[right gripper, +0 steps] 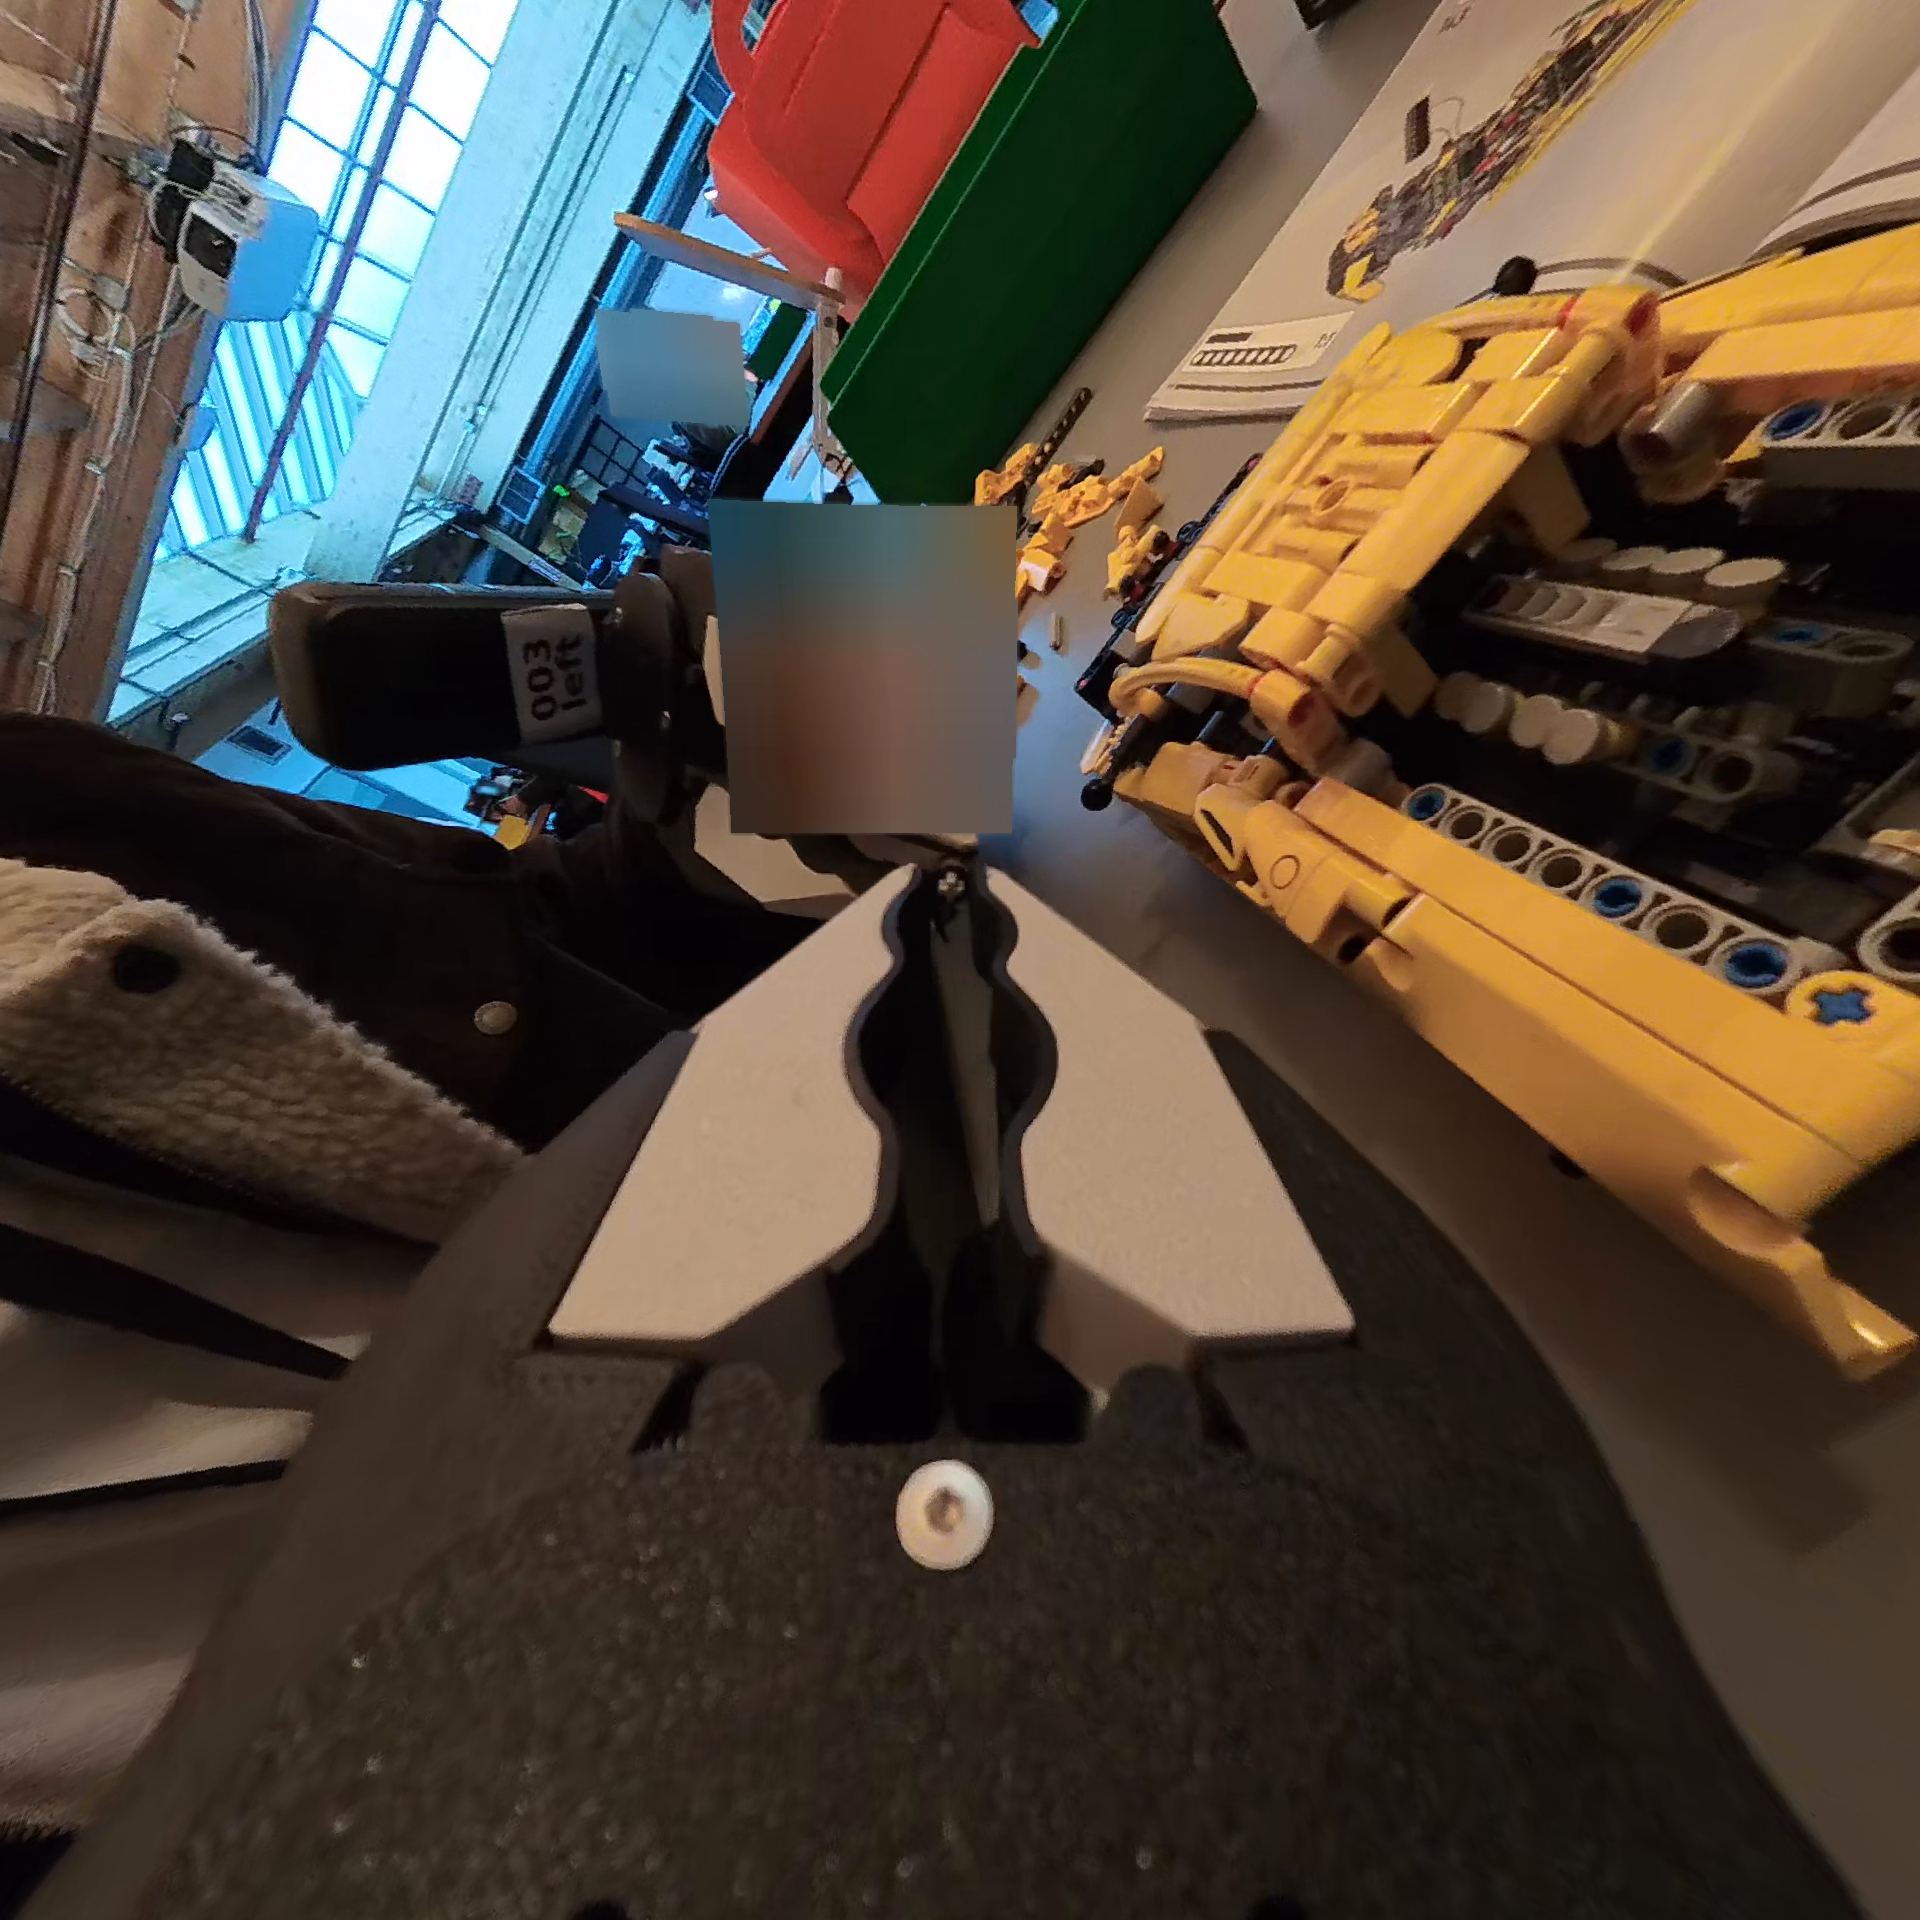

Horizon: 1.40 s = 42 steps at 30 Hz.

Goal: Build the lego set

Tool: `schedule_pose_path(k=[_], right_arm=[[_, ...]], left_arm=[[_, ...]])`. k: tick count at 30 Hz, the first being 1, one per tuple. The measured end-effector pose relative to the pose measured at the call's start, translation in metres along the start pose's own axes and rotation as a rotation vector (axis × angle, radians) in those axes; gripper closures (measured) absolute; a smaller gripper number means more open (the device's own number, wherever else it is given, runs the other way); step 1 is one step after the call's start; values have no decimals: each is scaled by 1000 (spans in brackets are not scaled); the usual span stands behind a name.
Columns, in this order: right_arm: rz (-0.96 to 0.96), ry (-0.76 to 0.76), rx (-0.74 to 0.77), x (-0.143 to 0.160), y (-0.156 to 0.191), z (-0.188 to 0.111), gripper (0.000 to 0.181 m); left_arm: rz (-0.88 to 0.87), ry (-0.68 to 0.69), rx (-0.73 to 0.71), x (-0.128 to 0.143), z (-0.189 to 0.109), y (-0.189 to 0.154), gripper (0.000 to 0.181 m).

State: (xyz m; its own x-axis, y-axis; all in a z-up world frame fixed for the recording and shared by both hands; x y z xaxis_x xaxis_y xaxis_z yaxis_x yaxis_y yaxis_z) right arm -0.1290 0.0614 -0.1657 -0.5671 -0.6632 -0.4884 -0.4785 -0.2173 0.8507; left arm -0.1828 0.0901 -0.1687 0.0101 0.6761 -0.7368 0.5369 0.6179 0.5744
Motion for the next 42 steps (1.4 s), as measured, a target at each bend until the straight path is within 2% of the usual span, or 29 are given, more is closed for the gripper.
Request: schedule_pose_path(k=[7,14,20,27,31,35,39,42], right_arm=[[14,6,-2,1,-1,1,176],[60,18,-11,2,-4,1,175],[117,10,-43,2,-4,1,175],[119,27,-48,5,-3,3,175],[129,12,-89,2,1,1,175],[128,13,-97,1,1,2,175],[25,-37,-83,-7,5,-5,158],[-148,4,34,-3,4,-8,155]], left_arm=[[21,12,-12,1,0,1,171],[179,60,-42,1,3,-3,171],[195,64,-58,-1,3,-2,171],[152,41,-45,-4,5,-3,171],[62,8,-36,-8,2,2,170],[64,5,-35,-7,1,1,170],[-14,2,9,-2,-7,2,170],[-80,8,94,3,-12,-6,170]])
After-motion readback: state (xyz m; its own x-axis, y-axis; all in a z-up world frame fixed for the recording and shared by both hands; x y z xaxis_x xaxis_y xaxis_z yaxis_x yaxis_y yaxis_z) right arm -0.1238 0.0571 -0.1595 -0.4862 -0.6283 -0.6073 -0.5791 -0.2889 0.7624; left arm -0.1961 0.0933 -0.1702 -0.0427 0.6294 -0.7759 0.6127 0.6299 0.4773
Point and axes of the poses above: each gripper's, where its closed fingertips meet, z out along the fingers, x out of its underside, y = z × x across the jaws, the point moved 3 cm from there along -z, back along the fingers, and after that the axes turned 10 degrees about z, right-handed, at the moved point
